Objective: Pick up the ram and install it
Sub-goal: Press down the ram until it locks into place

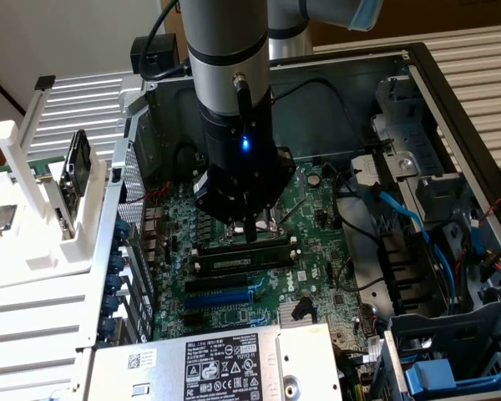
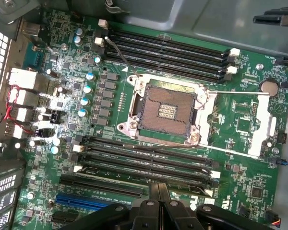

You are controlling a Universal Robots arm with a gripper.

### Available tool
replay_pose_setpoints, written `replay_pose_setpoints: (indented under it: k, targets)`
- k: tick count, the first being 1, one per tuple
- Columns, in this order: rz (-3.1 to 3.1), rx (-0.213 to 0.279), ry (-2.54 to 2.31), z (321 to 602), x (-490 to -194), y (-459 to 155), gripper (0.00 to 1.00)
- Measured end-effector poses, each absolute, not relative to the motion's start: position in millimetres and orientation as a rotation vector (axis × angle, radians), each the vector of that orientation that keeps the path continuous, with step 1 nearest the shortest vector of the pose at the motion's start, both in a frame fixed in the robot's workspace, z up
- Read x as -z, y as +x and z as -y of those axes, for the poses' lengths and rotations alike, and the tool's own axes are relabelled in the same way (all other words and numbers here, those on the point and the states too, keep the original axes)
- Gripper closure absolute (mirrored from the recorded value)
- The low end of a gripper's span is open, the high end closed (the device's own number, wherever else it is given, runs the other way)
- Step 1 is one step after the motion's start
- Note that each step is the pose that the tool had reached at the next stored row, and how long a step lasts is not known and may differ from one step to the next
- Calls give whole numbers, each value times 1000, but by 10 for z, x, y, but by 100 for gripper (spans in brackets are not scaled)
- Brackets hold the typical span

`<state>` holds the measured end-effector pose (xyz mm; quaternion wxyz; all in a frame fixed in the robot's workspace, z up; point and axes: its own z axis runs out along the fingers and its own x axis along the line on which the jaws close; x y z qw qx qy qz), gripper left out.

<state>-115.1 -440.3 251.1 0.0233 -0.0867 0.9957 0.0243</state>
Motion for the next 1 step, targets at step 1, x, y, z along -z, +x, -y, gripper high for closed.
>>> replay_pose_setpoints:
  k: [1]
  targets:
    - [-3082,-75,-268,4403,-2511,-1151,90]
